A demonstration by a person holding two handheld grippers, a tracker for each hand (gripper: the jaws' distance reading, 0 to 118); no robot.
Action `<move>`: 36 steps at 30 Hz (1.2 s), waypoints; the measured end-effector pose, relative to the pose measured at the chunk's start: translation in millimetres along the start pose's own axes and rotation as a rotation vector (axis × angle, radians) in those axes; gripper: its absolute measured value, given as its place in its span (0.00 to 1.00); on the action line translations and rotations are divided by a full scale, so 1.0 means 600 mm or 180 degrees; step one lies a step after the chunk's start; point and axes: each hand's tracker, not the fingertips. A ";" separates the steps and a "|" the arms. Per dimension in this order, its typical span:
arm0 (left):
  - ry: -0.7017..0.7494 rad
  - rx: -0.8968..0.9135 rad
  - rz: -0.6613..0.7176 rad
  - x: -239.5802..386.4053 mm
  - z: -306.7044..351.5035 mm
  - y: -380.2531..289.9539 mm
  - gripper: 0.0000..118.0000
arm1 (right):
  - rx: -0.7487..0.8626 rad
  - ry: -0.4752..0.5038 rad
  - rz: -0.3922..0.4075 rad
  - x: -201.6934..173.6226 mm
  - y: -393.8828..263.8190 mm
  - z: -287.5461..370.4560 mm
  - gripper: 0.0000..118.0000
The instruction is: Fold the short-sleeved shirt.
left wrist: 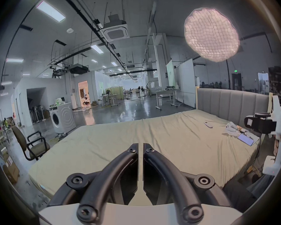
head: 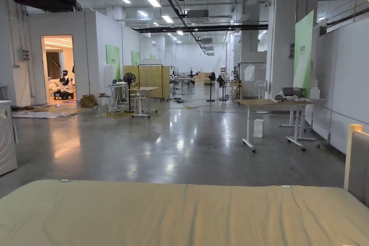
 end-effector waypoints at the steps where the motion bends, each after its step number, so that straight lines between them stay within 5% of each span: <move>1: 0.0001 0.0028 -0.0014 0.001 0.002 0.000 0.04 | 0.0003 0.0009 0.0020 -0.003 0.002 -0.001 0.00; 11: -0.0045 0.0054 0.0097 -0.004 0.005 0.004 0.05 | 0.0023 0.0052 0.0090 -0.017 0.007 0.001 0.01; 13: -0.0157 0.0113 0.0197 -0.005 0.007 0.001 0.05 | 0.0027 0.0061 0.0092 -0.017 0.008 0.001 0.15; 15: -0.0204 0.0125 0.0247 -0.005 0.006 0.003 0.06 | 0.0008 0.0119 0.0076 -0.017 0.009 0.001 0.19; 16: -0.0210 0.0129 0.0243 -0.003 0.007 0.003 0.10 | 0.0014 0.0113 0.0084 -0.017 0.008 0.001 0.21; 20: -0.0185 0.0139 0.0125 0.006 0.007 0.006 0.45 | 0.0043 0.0071 0.0165 -0.023 0.009 0.001 0.65; 25: -0.0129 0.0193 0.0208 0.005 0.008 0.006 0.75 | 0.0100 0.0101 0.0220 -0.026 0.012 0.003 0.84; 27: -0.0104 0.0208 0.0217 0.004 0.008 0.008 0.98 | 0.0096 0.0109 0.0236 -0.027 0.012 0.003 0.96; 36: -0.0089 0.0260 0.0222 0.002 0.014 0.014 1.00 | 0.0133 0.0092 0.0197 -0.028 0.011 0.003 1.00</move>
